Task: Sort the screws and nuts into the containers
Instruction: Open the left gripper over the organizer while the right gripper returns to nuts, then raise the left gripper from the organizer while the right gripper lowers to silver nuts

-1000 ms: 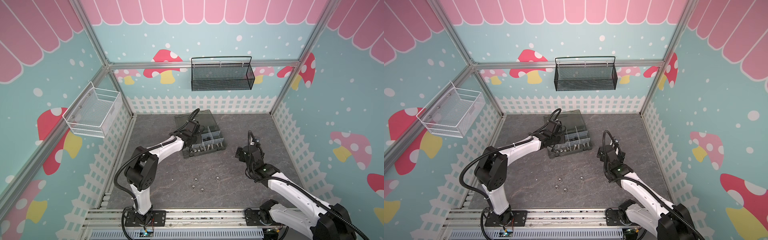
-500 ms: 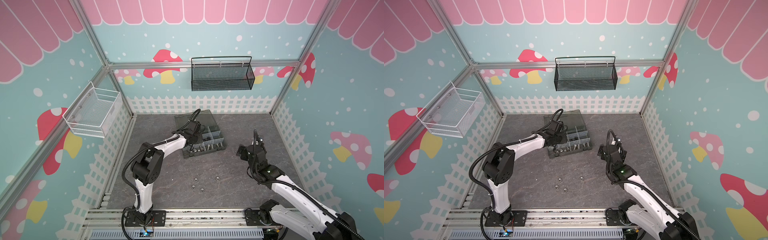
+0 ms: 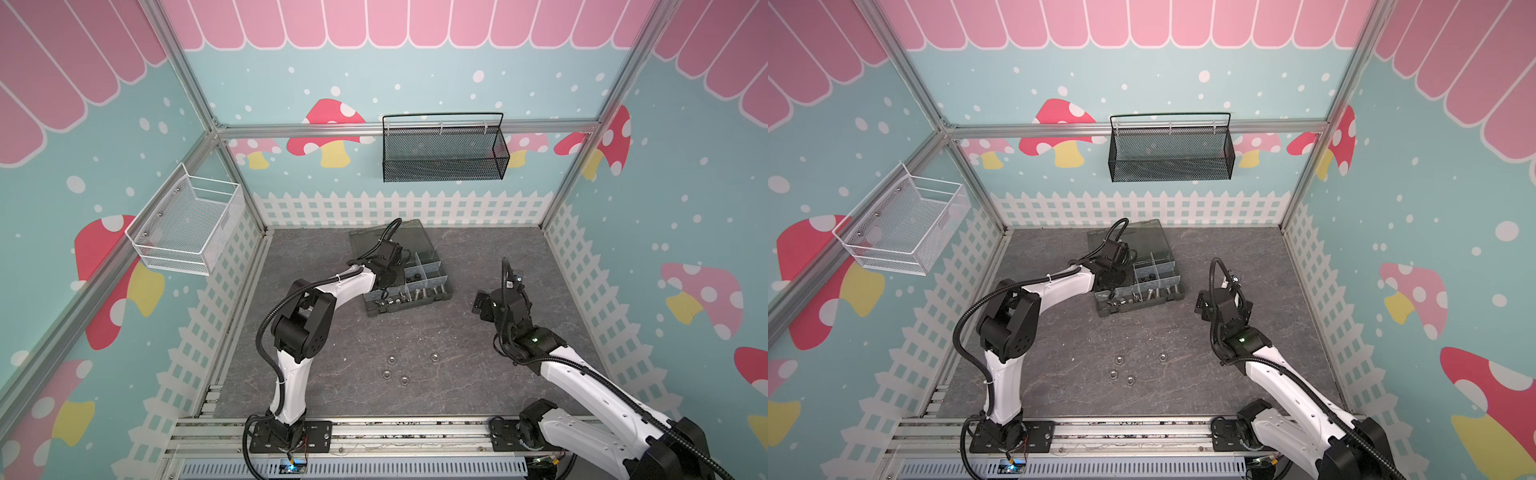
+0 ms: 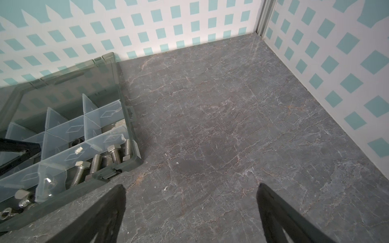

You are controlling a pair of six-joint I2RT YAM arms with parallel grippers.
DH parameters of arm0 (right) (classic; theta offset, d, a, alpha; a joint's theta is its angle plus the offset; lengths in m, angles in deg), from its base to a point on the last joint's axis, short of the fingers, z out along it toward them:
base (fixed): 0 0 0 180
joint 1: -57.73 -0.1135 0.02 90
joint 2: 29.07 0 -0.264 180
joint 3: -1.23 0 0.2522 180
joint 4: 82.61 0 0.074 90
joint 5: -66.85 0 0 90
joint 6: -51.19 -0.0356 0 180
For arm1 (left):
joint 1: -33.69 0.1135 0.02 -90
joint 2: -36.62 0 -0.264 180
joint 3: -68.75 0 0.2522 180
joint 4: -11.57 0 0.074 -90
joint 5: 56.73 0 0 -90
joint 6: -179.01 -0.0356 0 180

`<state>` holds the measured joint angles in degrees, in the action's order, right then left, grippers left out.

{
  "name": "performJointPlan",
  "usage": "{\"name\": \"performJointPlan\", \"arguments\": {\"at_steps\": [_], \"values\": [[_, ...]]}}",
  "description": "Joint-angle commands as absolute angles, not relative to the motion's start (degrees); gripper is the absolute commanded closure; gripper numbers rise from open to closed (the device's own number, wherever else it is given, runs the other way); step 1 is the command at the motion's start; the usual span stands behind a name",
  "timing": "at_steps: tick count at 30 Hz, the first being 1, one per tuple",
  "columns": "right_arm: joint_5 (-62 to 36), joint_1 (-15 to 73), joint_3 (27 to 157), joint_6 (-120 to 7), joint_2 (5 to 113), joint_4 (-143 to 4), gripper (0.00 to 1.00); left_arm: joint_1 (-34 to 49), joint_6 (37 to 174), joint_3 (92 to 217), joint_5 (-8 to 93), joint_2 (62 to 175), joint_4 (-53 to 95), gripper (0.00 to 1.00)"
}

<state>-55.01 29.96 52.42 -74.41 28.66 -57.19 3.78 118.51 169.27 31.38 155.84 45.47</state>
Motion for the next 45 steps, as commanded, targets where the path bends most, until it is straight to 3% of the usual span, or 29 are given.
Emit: {"name": "performJointPlan", "arguments": {"at_steps": [1,10,20,24,30,45], "values": [[-55.1,30.1,55.7,-74.8,31.8,-53.7,0.02,4.4,118.0,171.3,31.4,156.9,46.0,0.77],[-50.2,30.2,58.3,-72.9,38.2,-52.6,0.00,4.4,118.1,169.4,31.3,153.8,46.0,0.64],[-40.5,30.0,59.9,-70.0,42.4,-49.4,0.20,4.4,119.1,158.9,30.9,141.0,42.4,0.49],[-37.2,29.1,59.2,-70.8,42.7,-48.4,0.23,4.5,120.3,153.1,29.6,135.0,40.5,0.35],[-35.5,23.5,60.1,-73.4,44.9,-43.2,0.29,4.6,122.4,145.4,27.2,127.2,38.9,0.01],[-24.4,11.9,64.0,-80.3,53.5,-35.2,0.43,8.5,128.8,128.4,20.5,107.1,34.6,0.00]]}}
